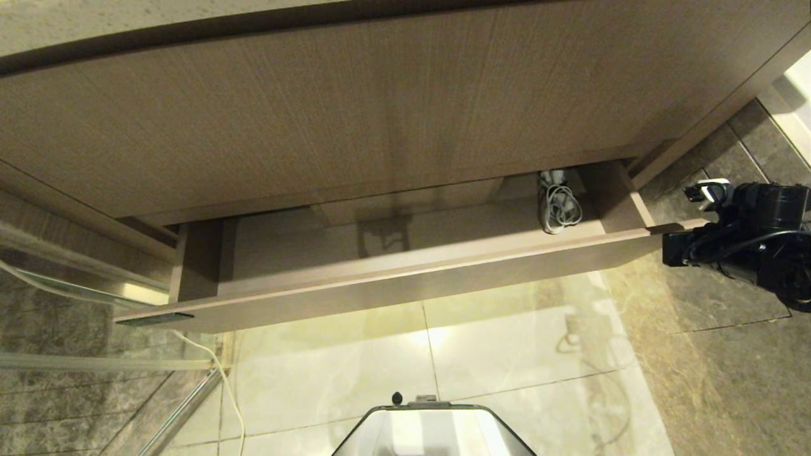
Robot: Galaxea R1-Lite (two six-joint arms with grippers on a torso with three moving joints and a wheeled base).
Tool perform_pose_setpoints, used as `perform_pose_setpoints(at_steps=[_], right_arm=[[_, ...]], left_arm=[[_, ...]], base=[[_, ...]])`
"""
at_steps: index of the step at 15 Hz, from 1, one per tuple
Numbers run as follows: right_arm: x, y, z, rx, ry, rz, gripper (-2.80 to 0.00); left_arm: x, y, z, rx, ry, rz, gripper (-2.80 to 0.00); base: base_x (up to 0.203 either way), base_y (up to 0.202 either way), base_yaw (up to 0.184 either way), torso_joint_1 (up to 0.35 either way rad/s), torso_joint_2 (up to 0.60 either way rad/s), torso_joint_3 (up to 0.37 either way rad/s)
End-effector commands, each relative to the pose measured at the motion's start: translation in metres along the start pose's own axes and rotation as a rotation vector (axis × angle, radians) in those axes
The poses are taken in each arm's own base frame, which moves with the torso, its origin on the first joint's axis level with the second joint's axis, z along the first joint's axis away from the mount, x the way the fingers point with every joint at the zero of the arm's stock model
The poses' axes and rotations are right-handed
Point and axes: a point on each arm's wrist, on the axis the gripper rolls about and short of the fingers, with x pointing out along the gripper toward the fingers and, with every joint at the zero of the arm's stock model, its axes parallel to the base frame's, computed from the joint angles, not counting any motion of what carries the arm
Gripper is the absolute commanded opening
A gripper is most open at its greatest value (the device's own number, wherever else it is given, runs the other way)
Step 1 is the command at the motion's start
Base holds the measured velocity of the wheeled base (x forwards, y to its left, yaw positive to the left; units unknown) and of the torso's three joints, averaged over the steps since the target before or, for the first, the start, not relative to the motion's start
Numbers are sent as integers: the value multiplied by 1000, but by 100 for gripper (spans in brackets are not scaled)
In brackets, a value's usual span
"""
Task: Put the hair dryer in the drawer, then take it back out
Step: Close the drawer
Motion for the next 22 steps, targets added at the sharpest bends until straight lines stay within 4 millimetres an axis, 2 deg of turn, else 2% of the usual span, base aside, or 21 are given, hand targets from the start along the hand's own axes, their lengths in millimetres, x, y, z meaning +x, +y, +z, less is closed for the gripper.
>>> perform_pose_setpoints(at_steps=[1, 6, 8, 10, 13, 15, 18, 22], right_arm=[[6, -2, 5, 0, -66, -14, -280], [17, -8, 30, 1, -308, -59, -280], [19, -11, 29, 3, -306, -72, -280], [10, -17, 29, 6, -285, -84, -280], [-25, -25, 29, 11, -226, -93, -280], [-59, -28, 27, 15, -180, -100, -280], [-122, -27, 17, 18, -142, -106, -280], [-208, -16, -3, 16, -161, -81, -280]], left_arm=[[0, 0, 0, 0, 1, 0, -280], [0, 0, 0, 0, 1, 0, -280], [0, 0, 0, 0, 0, 0, -280], [0, 0, 0, 0, 1, 0, -280], [0, 0, 0, 0, 1, 0, -280], [0, 0, 0, 0, 1, 0, -280], [0, 0, 0, 0, 1, 0, -280], [0, 0, 0, 0, 1, 0, -280]], base=[[0, 0, 0, 0, 0, 0], [0, 0, 0, 0, 0, 0], [0, 0, 0, 0, 0, 0], [0, 0, 0, 0, 0, 0], [0, 0, 0, 0, 0, 0], [0, 0, 0, 0, 0, 0], [0, 0, 0, 0, 0, 0], [0, 0, 0, 0, 0, 0]])
